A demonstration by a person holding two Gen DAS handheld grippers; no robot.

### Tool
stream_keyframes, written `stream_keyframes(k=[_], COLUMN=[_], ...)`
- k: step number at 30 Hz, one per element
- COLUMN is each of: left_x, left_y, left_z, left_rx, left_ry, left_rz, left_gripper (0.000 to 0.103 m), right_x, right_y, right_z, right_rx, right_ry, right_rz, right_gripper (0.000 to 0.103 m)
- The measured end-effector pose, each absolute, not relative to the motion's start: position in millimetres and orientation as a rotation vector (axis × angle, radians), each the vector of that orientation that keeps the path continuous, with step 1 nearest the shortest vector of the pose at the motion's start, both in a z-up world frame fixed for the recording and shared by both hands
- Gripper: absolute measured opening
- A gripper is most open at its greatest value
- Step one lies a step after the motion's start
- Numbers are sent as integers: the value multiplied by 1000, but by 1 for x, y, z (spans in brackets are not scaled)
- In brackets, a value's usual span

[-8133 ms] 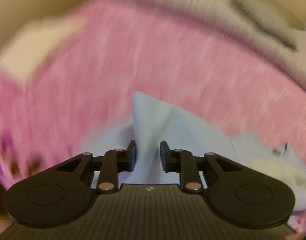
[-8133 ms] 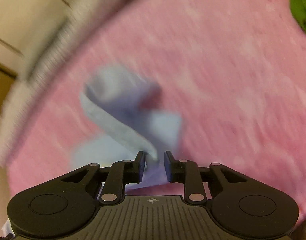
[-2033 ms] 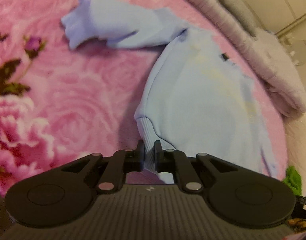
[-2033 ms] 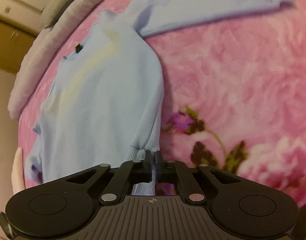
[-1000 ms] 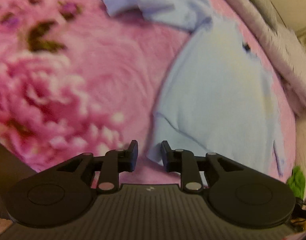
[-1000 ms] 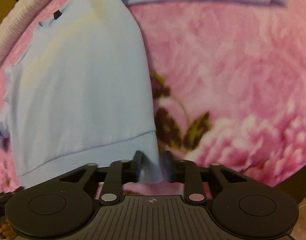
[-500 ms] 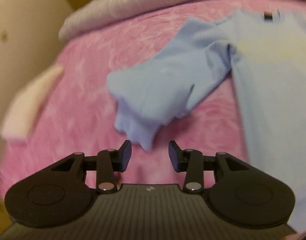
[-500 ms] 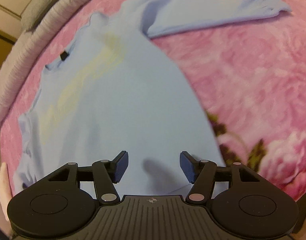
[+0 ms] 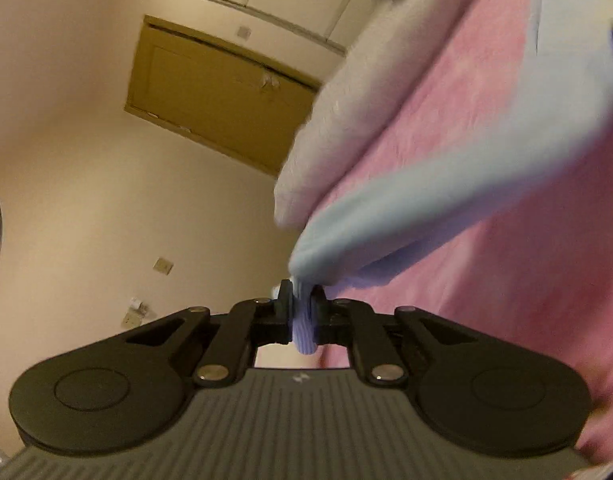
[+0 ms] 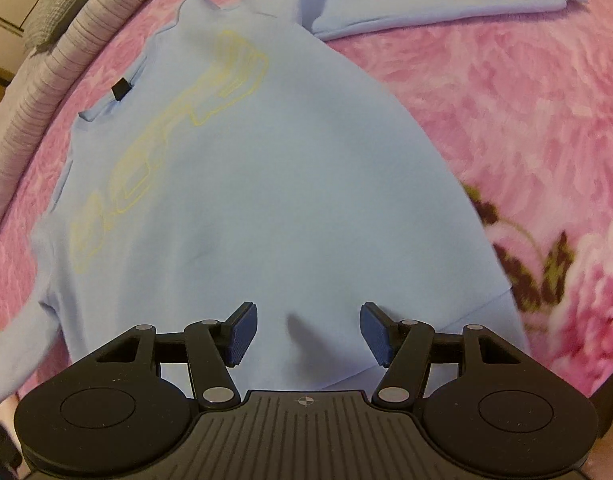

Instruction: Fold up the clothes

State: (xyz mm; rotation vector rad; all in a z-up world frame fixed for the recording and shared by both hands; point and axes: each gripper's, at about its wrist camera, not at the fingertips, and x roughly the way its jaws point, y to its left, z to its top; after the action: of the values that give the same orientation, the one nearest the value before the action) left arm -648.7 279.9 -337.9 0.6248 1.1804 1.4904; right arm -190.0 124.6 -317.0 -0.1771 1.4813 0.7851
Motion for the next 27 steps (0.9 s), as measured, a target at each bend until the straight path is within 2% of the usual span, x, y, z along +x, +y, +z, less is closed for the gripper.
stream_keyframes(k=[2,5,7,12,15,22,27], left_x=[-673,-695,-703,-709,-697,-574,-500], left_y=[287,293,293,291,276,243,235], left_z=[-359,-418,-428,-376,-340,-301,-312], left_rx=[590,511,434,16,-280,-832,-941], left_ry=[1288,1514,1540,1432,1296,845,775], left_rz=[1442,1287,1258,1418,1466,1110,1046], left_gripper=[12,13,13,13,12,13,13], right_x=[-196,-206,-211,-202,-182,-115,-46], right_y=[126,130,131,116,103,70,36], right_z=[-317,-320,-319,-314,-313,-312,-311], right_rx=[-167,-179,-191,-185,-144,-13,139], right_ry=[1483,1488,1486,1467,1459,1417,1354], right_rz=[781,796,815,809,780,727,668], right_gripper=[61,61,61,61,61,61,61])
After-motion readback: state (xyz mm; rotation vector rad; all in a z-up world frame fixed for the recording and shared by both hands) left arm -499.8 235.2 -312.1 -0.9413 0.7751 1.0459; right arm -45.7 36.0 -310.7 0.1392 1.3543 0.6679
